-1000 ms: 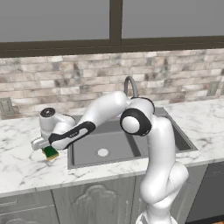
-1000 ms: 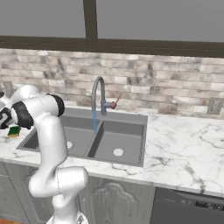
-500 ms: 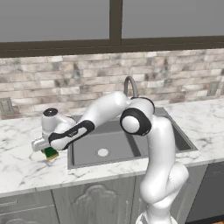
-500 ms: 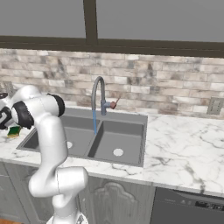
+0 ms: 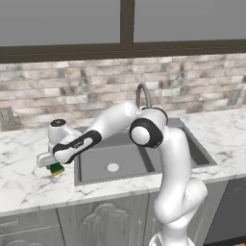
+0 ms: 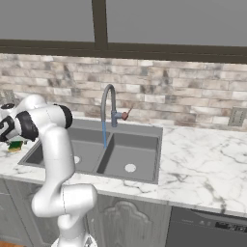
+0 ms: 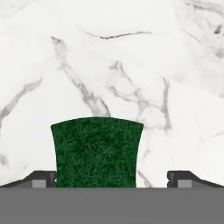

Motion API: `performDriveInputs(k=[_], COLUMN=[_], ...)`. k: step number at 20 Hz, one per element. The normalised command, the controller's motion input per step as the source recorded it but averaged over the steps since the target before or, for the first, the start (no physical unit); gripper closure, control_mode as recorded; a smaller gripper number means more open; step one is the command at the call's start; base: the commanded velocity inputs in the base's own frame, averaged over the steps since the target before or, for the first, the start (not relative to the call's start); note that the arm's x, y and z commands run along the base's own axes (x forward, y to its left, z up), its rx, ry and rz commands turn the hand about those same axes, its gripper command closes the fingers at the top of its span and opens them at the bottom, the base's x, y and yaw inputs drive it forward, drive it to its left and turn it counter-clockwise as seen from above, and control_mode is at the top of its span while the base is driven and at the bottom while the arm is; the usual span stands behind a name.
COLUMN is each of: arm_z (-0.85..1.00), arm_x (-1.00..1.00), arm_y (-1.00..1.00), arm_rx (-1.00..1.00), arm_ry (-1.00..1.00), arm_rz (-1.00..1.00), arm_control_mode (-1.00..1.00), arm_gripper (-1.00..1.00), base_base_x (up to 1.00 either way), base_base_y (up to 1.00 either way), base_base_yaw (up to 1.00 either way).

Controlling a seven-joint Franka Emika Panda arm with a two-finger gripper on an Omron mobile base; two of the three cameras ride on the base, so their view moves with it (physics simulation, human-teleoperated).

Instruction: Soak the sponge with water for a few seconds and then drop it inside the sink.

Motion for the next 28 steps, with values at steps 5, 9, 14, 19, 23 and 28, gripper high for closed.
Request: performDriveInputs(k=[5,9,14,19,23,28], arm_z=[-0.14,-0.22,-0.26,-0.02,0.0,0.0], arm_x=[0.0,0.0,0.0,0.0,0.0,0.0], arm_y=[0.0,0.0,0.0,0.0,0.0,0.0], arm_rx=[0.0,0.0,0.0,0.0,0.0,0.0], arm_ry=[0.0,0.0,0.0,0.0,0.0,0.0], arm_rz=[0.0,0.0,0.0,0.0,0.0,0.0], arm_control_mode=[-1.0,-1.0,-1.0,-1.0,-1.0,-1.0], arm_gripper=[-1.0,-1.0,-1.0,-1.0,1.0,1.0], base_base_x=[0.0,0.0,0.0,0.0,0.0,0.0], base_base_y=[0.0,0.0,0.0,0.0,0.0,0.0], base_base_yaw=[0.0,0.0,0.0,0.0,0.0,0.0])
